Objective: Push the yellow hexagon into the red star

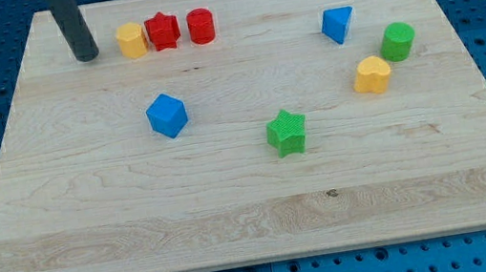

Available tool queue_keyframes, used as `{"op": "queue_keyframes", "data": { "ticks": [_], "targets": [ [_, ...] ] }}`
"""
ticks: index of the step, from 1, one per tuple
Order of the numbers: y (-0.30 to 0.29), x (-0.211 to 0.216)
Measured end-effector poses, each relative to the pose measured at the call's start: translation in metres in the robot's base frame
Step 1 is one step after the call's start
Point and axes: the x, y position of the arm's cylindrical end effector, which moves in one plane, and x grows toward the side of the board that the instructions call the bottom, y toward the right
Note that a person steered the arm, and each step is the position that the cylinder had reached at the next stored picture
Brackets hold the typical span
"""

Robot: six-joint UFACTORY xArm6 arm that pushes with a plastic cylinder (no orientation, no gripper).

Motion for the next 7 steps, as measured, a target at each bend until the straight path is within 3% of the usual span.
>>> {"op": "queue_keyframes", "data": {
  "ticks": [4, 7],
  "targets": [
    [0.062, 0.004],
    [0.069, 0.004]
  ]
}}
